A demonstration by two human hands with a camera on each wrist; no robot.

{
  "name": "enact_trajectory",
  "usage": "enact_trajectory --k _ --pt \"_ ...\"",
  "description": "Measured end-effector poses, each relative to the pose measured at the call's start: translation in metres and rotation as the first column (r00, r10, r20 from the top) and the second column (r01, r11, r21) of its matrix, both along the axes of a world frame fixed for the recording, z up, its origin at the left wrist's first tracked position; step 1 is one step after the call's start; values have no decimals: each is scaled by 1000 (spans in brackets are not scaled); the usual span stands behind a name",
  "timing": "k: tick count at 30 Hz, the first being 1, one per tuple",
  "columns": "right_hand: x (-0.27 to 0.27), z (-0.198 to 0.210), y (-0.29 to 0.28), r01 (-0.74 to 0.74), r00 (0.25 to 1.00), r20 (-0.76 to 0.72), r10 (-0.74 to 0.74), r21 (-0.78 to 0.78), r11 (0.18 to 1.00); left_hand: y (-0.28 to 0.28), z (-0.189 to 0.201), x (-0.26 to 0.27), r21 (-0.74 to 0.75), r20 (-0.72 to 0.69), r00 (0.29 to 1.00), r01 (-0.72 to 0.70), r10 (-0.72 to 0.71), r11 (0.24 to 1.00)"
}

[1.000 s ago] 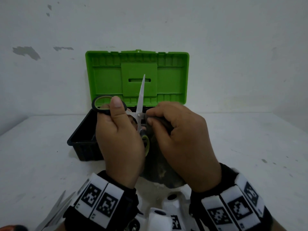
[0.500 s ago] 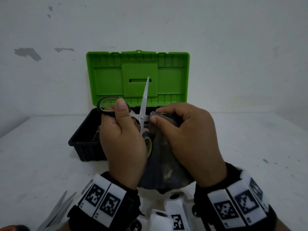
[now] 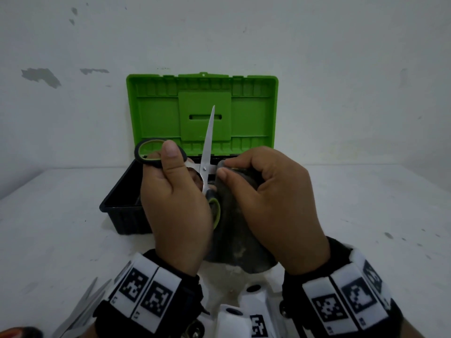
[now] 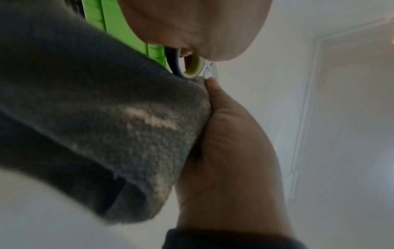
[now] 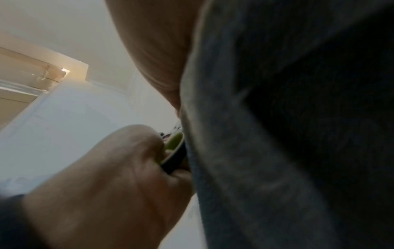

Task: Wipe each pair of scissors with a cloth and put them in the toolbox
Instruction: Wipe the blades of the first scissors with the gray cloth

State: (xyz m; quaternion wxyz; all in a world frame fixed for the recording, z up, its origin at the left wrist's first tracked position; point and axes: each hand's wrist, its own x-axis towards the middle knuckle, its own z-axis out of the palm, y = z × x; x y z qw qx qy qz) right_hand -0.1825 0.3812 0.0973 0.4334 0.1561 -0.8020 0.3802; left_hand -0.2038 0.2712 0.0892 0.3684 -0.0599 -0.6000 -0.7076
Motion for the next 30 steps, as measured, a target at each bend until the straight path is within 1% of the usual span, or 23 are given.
enact_trajectory --k 5,10,15,18,20,25,27,30 --pt "-5 0 11 78 997 17 -78 0 997 -1 2 0 52 -3 999 41 -41 998" --pt "1 2 3 37 999 -7 -37 56 998 -2 4 3 57 1 998 61 -62 996" --pt "-2 6 18 108 994 -11 -107 25 994 -3 11 6 87 5 999 52 -52 995" --pt "3 6 8 85 996 -37 -83 60 995 -3 12 6 137 8 996 88 -90 987" --pt "2 5 6 65 997 -45 -61 71 995 -3 12 7 136 26 995 87 -91 987" --pt "-2 5 17 108 993 -40 -107 30 994 -2 12 9 178 52 993 99 -110 979" --pt "0 6 13 101 994 -47 -99 41 994 -2 13 8 203 56 992 103 -116 974" --pt "1 9 15 87 995 -57 -84 64 994 -3 15 10 192 51 992 102 -114 976"
